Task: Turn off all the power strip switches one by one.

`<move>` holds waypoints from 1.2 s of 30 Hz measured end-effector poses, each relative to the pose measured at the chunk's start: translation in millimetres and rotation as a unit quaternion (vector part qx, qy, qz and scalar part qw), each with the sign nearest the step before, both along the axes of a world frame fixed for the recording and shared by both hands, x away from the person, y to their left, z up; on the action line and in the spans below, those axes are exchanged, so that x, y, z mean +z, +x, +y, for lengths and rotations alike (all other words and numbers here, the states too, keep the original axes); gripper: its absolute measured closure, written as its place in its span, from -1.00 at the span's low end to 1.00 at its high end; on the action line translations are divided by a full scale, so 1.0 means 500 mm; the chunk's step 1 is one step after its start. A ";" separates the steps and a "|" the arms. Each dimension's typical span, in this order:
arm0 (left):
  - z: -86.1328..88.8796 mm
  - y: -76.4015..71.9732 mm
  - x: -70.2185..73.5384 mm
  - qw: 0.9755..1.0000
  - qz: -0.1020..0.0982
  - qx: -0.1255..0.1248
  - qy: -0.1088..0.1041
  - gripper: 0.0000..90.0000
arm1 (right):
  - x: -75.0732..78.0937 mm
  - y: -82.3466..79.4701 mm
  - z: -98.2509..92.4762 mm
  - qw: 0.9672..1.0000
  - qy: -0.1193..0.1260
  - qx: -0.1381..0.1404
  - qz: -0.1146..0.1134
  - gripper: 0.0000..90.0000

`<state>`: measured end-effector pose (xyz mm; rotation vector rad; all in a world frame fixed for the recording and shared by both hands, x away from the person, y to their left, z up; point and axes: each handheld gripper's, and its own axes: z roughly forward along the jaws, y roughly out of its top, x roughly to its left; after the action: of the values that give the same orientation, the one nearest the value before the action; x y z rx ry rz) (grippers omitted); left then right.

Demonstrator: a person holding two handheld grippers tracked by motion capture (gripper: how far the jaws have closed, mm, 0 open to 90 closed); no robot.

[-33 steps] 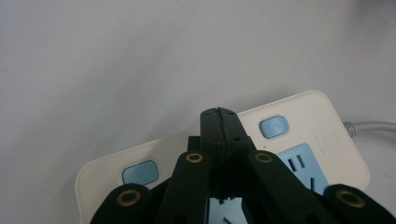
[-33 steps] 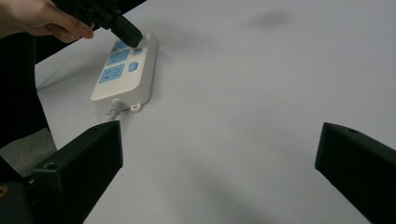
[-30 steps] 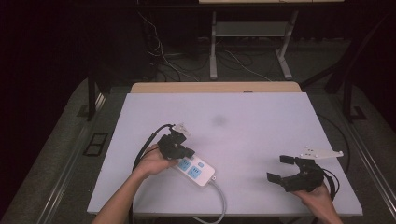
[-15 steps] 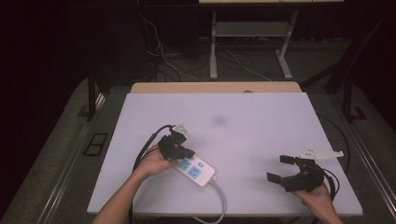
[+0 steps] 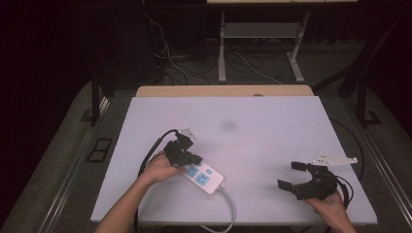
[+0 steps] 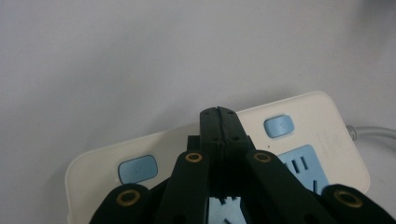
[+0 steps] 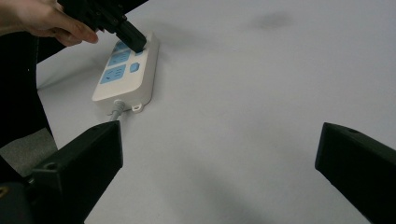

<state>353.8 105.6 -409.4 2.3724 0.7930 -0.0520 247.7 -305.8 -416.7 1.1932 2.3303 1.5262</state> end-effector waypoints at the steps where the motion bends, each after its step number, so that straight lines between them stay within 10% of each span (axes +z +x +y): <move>1: -0.001 -0.001 -0.001 1.000 -0.001 0.001 -0.002 0.99 | 0.000 0.000 0.000 1.000 0.000 0.001 -0.001 -0.98; 19: -0.004 -0.009 0.002 0.999 -0.029 -0.017 0.008 0.99 | 0.000 0.000 -0.005 1.000 0.002 -0.005 -0.001 -0.98; 36: 0.024 0.003 0.041 0.998 -0.048 0.005 -0.040 0.98 | -0.002 0.001 -0.007 1.000 0.003 -0.006 0.000 -0.98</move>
<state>355.2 117.8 -388.9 2.2776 0.7434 0.0339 248.3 -309.3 -417.7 1.2069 2.3154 1.5311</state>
